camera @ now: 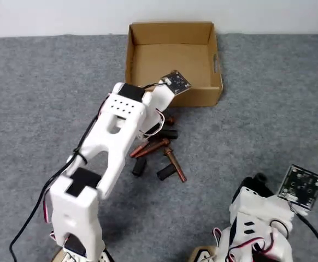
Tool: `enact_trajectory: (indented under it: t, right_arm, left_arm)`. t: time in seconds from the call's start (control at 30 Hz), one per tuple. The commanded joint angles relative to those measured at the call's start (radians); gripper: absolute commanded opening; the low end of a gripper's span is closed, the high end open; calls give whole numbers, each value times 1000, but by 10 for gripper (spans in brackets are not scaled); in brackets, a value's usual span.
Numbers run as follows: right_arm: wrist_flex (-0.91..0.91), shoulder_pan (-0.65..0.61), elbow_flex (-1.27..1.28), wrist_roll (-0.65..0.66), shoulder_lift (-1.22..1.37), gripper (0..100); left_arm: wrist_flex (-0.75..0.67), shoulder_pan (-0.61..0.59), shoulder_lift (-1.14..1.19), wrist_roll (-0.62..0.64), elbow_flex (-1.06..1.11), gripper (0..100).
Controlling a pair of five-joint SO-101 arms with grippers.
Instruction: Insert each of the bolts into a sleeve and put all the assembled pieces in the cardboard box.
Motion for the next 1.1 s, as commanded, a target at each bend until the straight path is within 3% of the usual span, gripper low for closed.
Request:
enact_trajectory:
  t: [0.0,0.57,0.67,0.73,0.93,1.07]
  right_arm:
    - [-28,13,-3,9,-7,8]
    - [-31,13,3,11,-7,8]
    - [-31,13,3,11,-7,8]
    - [-35,13,8,9,-7,8]
    - [-36,12,8,9,-7,8]
    - [-36,8,8,9,-7,8]
  left_arm:
    - [26,0,60,-29,-110,107]
    - [75,-17,443,9,-449,107]
    - [106,-11,482,23,-504,68]
    - [135,-6,499,23,-535,4]
    - [282,5,482,29,-644,4]
    - [295,0,394,78,-670,3]
